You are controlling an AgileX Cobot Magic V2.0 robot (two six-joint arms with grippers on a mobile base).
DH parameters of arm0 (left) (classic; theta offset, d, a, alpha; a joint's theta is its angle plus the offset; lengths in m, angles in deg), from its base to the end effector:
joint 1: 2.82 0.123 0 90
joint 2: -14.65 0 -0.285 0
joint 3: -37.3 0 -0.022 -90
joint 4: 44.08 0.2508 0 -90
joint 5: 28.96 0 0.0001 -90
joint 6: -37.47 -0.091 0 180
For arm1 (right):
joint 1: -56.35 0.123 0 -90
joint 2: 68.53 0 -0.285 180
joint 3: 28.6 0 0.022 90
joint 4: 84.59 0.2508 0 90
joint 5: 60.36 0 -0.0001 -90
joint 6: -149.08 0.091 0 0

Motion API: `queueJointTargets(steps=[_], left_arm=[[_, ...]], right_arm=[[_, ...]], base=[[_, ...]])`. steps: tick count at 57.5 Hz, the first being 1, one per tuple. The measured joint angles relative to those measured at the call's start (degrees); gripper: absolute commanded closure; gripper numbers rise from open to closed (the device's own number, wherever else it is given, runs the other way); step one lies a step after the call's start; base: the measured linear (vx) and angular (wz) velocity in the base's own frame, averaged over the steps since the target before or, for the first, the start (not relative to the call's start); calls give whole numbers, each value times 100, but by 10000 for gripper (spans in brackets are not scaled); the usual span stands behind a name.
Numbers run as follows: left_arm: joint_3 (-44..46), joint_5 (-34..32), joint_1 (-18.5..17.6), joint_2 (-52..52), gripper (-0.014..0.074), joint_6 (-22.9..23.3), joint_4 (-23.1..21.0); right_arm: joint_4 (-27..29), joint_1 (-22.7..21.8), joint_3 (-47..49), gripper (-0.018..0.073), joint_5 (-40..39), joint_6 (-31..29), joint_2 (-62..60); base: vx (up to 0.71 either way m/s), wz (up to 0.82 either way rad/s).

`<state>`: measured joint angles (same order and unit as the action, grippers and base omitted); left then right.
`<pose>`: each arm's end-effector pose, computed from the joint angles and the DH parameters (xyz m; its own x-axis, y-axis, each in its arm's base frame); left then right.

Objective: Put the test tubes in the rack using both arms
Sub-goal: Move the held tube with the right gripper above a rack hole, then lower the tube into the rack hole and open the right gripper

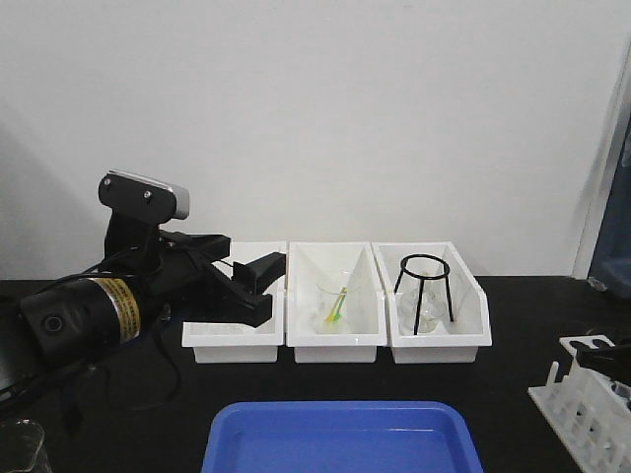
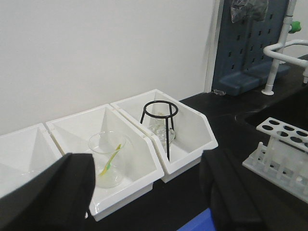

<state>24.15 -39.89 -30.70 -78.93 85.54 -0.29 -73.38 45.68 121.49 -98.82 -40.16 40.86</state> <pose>0.3069 -0.1758 0.3425 -0.1831 0.0029 -0.9831 0.5649 0.8188 -0.1027 0.3551 -0.0781 0.1981 -0.1960 0.0296 -0.9802 0.2989 0.9538 -0.0310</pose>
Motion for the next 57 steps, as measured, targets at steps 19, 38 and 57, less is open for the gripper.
queueJointTargets(steps=[19,38,57], left_arm=[[0,0,0,0,46,0,0],[0,0,0,0,46,0,0],[0,0,0,0,46,0,0]], right_arm=[[-1,0,0,566,-15,262,377],[-1,0,0,566,-87,323,584],[-1,0,0,549,-555,323,840]], base=[[0,0],[0,0],[0,0]])
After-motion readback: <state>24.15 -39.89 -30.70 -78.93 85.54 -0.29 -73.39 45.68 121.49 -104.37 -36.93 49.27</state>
